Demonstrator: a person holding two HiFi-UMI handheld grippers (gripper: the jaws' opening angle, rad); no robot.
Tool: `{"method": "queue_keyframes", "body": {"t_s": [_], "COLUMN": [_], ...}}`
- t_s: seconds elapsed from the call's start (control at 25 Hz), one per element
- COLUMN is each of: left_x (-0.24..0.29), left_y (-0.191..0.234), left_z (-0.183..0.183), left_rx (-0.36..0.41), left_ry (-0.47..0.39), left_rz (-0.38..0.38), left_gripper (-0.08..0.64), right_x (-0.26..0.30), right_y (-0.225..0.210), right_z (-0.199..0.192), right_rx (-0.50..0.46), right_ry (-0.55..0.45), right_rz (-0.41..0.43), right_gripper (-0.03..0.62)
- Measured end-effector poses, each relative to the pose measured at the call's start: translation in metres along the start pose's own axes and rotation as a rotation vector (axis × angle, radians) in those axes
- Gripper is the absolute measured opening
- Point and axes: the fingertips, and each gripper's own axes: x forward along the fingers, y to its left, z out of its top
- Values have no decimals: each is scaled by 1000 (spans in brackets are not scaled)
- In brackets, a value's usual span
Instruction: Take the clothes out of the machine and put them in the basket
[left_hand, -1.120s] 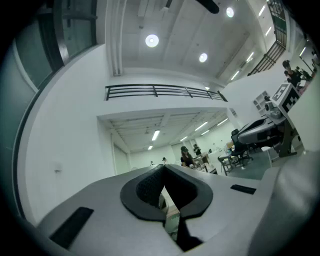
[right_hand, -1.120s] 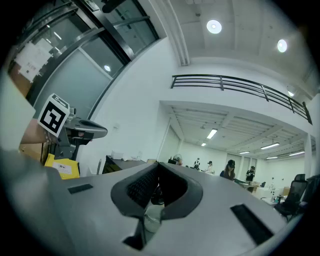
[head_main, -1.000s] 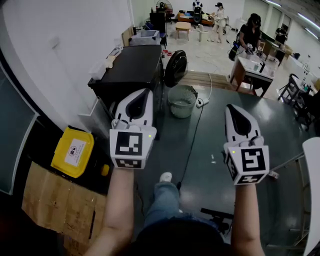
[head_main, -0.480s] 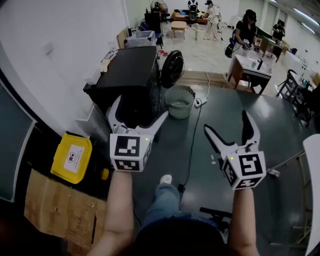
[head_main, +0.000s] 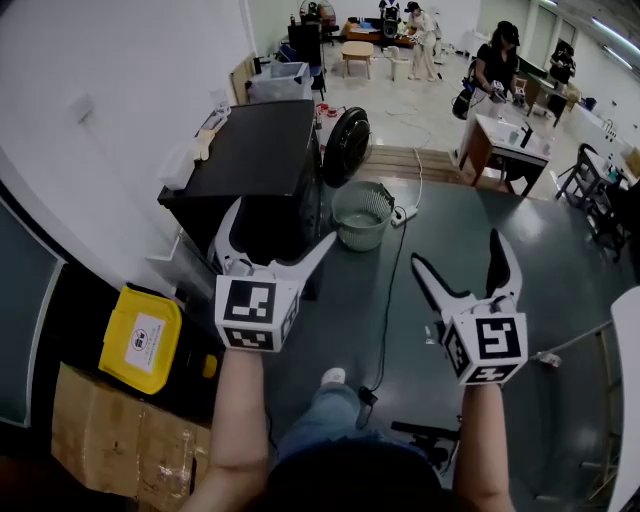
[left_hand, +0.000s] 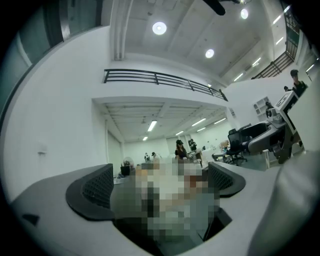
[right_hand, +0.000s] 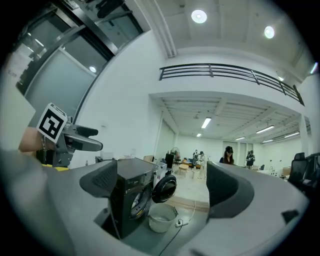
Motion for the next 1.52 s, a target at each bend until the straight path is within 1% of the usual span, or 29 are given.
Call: {"method": "queue_keyframes", "body": {"t_s": [0.16,0.4,0.6,0.84,1.08,1.16,1.4,1.52], "left_x": [46,112,151,175,188,195,224,243], "left_y": [30,72,99,108,106,106,113,109], "left_z": [-16,-33,-48,-56,-71,-72,-73,-73], "left_rx": [-5,-10,-24,-21,-67,-84,-136,-122], "left_ry": [15,27,32,21,25,18,7,7], "left_rz": [-7,-45,-86,-122,-143,-138,-82,-77], "left_gripper": [560,560,560,560,560,560,560,558], "right_x": [52,128,170,191,204,211,235,251], "right_y": [-6,-7,-6,-1,1,-1,-16,-31], "right_z": [-5,-7,-11,-14,-27,-29,-24,-26], "right_rx": [1,-14,-1,-27,-43,-47,-62,-52], "right_ry": [17,47,64,81,114,115,94,82], "right_rz": [-11,-34,-83,-93,-85,-79,-68,-67], "right_gripper": [540,540,538,538,538,538,538,538]}}
